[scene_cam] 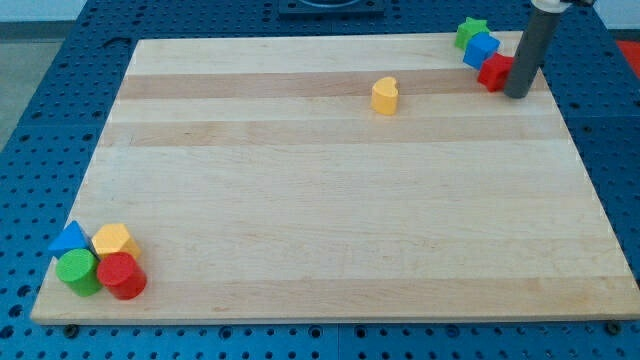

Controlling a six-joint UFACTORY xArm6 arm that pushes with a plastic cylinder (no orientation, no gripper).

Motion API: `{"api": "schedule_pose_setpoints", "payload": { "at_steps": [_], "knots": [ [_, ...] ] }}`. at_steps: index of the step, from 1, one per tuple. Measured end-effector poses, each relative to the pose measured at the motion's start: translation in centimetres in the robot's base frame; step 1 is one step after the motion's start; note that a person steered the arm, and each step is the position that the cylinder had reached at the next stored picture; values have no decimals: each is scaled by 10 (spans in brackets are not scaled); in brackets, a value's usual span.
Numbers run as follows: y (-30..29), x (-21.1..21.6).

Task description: Push the yellow heart slightly up

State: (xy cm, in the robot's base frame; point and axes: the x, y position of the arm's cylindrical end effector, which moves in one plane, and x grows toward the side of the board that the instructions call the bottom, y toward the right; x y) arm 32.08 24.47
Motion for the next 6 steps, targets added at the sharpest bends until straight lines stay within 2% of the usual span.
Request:
{"api": "schedule_pose_setpoints", "payload": {
  "at_steps": [1,2,3,4,5,6],
  "knots": [
    [0,-1],
    [-3,36],
    [-65,67],
    [-152,73],
    [-188,33],
    [-138,-11]
  ]
}}
